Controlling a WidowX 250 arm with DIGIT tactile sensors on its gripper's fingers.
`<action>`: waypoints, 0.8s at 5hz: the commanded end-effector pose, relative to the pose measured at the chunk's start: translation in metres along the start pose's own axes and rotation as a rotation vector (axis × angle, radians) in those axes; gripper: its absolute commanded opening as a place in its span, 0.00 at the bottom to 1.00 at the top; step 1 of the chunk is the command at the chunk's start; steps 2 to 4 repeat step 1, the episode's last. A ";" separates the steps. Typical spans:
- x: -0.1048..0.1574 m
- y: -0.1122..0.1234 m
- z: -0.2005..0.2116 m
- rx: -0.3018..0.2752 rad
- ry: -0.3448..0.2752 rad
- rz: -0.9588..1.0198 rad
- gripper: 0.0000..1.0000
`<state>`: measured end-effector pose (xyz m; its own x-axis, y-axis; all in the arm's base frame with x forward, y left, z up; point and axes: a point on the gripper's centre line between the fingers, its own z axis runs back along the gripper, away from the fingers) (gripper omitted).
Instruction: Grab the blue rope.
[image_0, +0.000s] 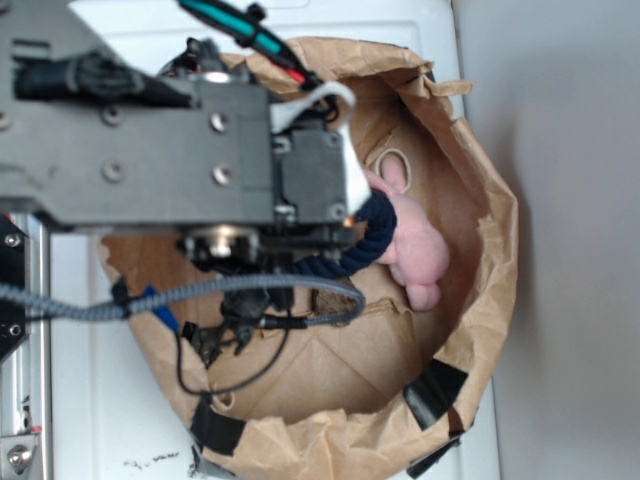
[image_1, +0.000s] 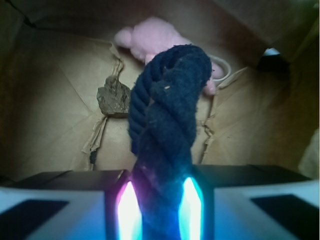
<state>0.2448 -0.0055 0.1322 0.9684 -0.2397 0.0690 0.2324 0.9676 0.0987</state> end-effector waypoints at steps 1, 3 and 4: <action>0.020 -0.003 0.028 0.035 -0.062 -0.020 0.00; 0.020 -0.003 0.028 0.035 -0.062 -0.020 0.00; 0.020 -0.003 0.028 0.035 -0.062 -0.020 0.00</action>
